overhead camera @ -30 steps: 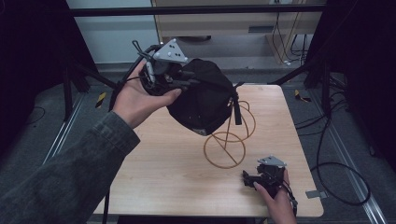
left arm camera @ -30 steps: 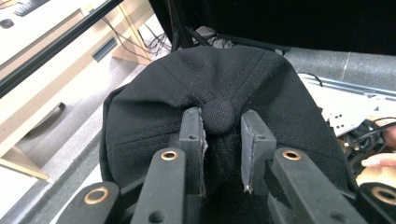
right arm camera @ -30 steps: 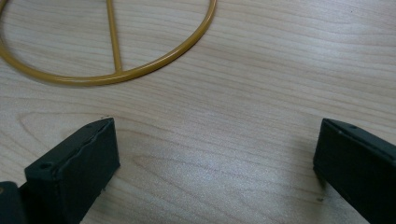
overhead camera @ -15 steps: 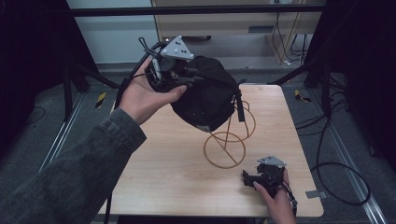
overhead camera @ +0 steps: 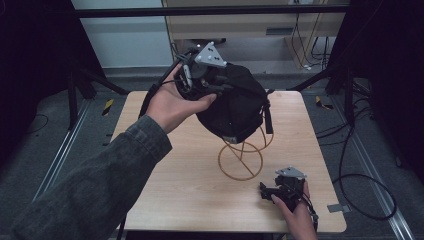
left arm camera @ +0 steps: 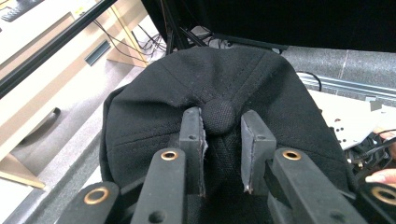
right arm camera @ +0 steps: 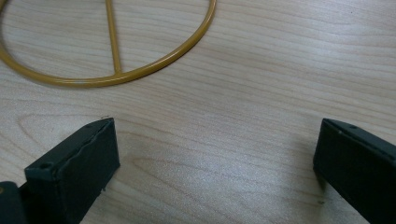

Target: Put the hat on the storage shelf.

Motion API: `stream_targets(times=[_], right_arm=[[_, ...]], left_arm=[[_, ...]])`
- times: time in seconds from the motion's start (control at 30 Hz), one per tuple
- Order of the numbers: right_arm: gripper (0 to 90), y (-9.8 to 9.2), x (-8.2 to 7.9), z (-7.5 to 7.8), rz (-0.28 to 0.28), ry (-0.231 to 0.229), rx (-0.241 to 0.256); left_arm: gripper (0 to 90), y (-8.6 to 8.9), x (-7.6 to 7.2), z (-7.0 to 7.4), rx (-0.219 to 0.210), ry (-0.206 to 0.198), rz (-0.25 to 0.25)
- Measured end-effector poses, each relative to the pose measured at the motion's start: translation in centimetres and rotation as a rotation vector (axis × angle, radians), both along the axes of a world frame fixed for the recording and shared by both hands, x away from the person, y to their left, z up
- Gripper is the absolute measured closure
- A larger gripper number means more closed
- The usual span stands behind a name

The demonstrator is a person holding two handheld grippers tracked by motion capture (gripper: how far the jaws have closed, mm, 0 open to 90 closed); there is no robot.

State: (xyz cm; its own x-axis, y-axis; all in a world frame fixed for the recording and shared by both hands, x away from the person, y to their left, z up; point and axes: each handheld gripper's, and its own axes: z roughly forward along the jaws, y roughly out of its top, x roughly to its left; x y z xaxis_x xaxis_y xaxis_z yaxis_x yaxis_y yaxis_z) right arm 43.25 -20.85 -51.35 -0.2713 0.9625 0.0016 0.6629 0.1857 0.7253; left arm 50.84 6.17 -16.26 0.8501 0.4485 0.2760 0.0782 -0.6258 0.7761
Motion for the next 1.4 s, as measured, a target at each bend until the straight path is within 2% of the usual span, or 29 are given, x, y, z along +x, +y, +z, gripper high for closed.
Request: stream_targets(times=[0.13, 0.57, 0.83, 1.27, 1.4], right_arm=[[0.4, 0.0, 0.0, 0.0, 0.0, 0.0, 0.0], [0.4, 0.0, 0.0, 0.0, 0.0, 0.002, -0.001], [0.4, 0.0, 0.0, 0.0, 0.0, 0.002, -0.001], [0.4, 0.0, 0.0, 0.0, 0.002, 0.0, -0.004], [0.3, 0.0, 0.0, 0.0, 0.002, 0.0, -0.004]], left_arm=[[73.1, -1.0, 0.5, -0.5, 0.023, 0.007, -0.002], [72.9, -3.1, 1.7, -2.5, 0.041, 0.039, -0.001], [72.6, -4.6, 2.0, -4.1, 0.044, 0.069, -0.027], [72.4, -5.2, 2.4, -5.8, 0.053, 0.1, -0.029], [72.1, -5.5, 2.4, -6.5, 0.07, 0.109, -0.032]])
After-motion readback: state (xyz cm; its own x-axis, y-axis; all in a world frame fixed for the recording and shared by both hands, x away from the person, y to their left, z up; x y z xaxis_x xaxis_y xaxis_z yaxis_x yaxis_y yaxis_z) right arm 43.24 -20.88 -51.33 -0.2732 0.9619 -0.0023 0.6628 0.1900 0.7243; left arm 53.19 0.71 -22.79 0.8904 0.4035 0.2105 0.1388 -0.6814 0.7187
